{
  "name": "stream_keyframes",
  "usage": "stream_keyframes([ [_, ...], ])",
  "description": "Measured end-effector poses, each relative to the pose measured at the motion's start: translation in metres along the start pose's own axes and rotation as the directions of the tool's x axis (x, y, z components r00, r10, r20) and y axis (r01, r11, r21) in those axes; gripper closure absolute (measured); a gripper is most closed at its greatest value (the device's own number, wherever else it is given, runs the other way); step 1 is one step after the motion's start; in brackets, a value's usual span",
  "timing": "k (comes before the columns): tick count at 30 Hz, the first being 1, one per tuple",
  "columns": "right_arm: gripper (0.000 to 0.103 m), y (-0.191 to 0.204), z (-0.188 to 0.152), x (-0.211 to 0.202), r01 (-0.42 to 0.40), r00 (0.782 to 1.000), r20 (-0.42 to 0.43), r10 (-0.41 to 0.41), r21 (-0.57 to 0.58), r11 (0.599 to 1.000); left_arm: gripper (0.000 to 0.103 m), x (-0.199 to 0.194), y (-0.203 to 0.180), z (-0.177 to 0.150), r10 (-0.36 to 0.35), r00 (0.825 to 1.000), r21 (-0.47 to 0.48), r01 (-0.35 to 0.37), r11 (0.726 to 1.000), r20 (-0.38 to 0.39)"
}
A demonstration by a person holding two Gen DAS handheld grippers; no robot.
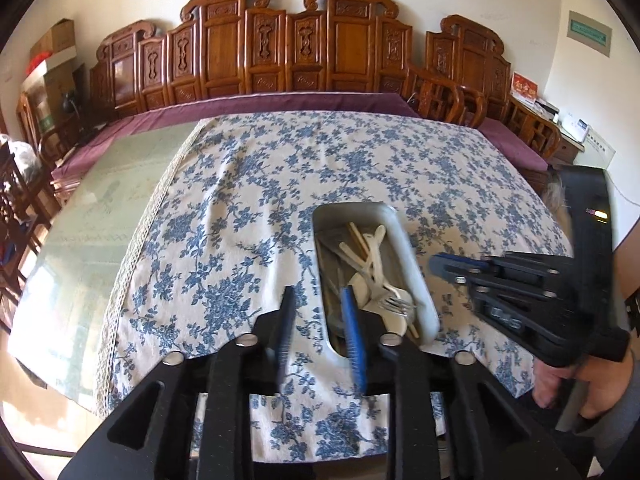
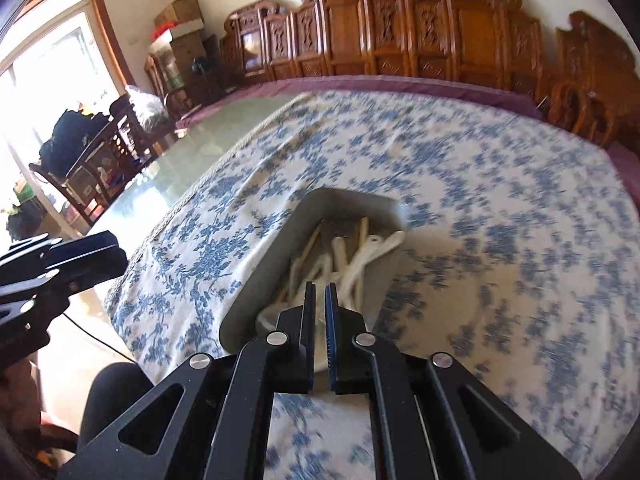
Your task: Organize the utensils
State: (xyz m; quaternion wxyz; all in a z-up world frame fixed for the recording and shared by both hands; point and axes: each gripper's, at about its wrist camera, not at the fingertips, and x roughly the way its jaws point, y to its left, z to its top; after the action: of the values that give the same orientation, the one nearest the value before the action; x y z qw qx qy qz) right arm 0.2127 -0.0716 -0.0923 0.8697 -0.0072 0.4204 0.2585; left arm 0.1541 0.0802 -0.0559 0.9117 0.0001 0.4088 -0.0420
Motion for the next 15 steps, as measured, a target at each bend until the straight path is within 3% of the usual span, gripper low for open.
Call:
stream_keyframes([
  [3, 0.095, -0.011, -0.013, -0.034, 0.027, 0.998, 0.050, -0.028, 0.015, 1.000, 0.052, -0.010, -0.011, -0.004, 0.002, 1.000, 0.006, -0.002, 1.000, 0.021],
  [6, 0.080, -0.021, -0.026, -0.063, 0.063, 0.994, 0.090, -0.066, 0.031, 0.998, 0.026, -0.021, -0.022, -0.008, 0.009, 0.999, 0.016, -0.009, 1.000, 0.048],
  [7, 0.074, -0.023, -0.028, -0.070, 0.069, 0.992, 0.101, -0.072, 0.036, 0.997, 0.022, -0.024, -0.026, -0.010, 0.007, 0.998, 0.022, -0.008, 1.000, 0.054],
  [8, 0.070, -0.027, -0.033, -0.081, 0.083, 0.989, 0.121, -0.088, 0.044, 0.996, 0.020, -0.027, -0.031, -0.012, 0.004, 0.998, 0.028, -0.005, 1.000, 0.062],
  [10, 0.044, -0.032, -0.038, -0.097, 0.109, 0.982, 0.147, -0.116, 0.055, 0.992, 0.014, -0.031, -0.037, -0.015, 0.002, 0.997, 0.033, -0.005, 0.999, 0.072],
  [12, 0.027, -0.036, -0.046, -0.114, 0.139, 0.973, 0.176, -0.149, 0.071, 0.988, 0.011, -0.037, -0.043, -0.019, -0.002, 0.997, 0.036, -0.001, 0.999, 0.081],
  [15, 0.011, -0.038, -0.056, -0.135, 0.170, 0.962, 0.204, -0.184, 0.087, 0.982, 0.008, -0.045, -0.052, -0.025, 0.000, 0.996, 0.036, -0.003, 0.999, 0.088],
])
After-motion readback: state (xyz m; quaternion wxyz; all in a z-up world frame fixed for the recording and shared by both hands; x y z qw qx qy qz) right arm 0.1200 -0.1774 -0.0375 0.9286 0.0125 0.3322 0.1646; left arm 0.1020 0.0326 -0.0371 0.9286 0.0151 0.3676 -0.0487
